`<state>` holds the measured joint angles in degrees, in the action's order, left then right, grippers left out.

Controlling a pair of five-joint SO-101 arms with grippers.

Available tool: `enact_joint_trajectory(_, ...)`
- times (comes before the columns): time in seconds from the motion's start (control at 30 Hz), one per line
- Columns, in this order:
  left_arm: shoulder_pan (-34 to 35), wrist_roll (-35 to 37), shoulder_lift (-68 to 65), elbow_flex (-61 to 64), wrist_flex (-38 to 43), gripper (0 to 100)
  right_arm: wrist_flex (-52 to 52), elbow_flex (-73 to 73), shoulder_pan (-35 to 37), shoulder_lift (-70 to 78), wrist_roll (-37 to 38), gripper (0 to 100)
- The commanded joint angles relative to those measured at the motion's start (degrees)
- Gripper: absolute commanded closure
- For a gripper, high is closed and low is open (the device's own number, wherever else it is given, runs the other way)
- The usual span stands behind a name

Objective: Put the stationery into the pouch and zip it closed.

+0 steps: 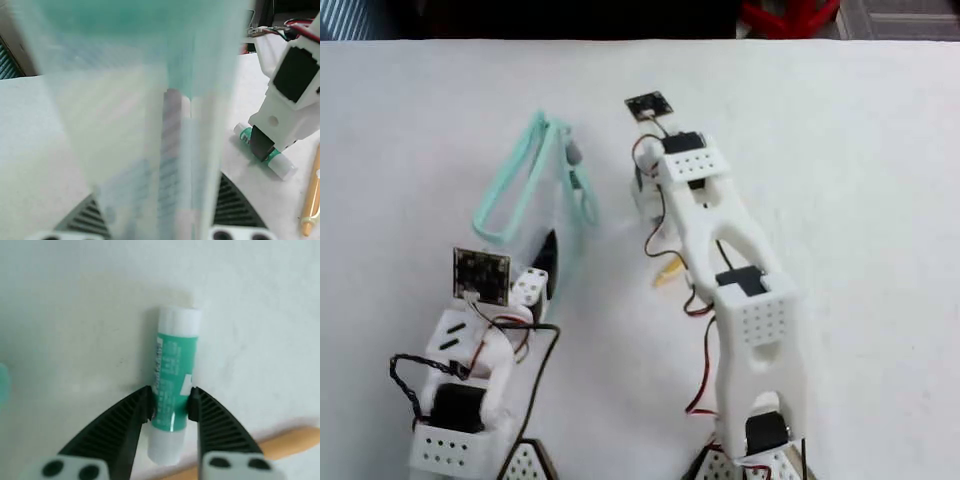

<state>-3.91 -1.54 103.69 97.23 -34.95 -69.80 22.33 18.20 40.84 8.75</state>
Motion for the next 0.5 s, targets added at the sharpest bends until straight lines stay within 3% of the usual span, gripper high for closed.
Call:
enact_joint_trajectory(0.0, -2.4, -1.8, 0.7, -0.4, 0.4, 84, 2.2, 2.3, -0.7, 1.0, 0.6, 88.9)
enact_joint_trajectory(0.1, -2.6, -4.4, 0.7, -0.4, 0.4, 84, 2.0, 3.3, -0.8, 1.5, 0.6, 89.3)
enact_joint_trajectory(0.23, -2.6, -4.4, 0.7, -0.4, 0.0, 84, 2.0, 3.3, -1.7, 1.5, 0.5, 98.8)
enact_joint_trajectory(0.47, -2.6, -4.4, 0.7, -0.4, 0.1, 84, 1.9, 3.3, -3.6, 1.0, 0.1, 98.0)
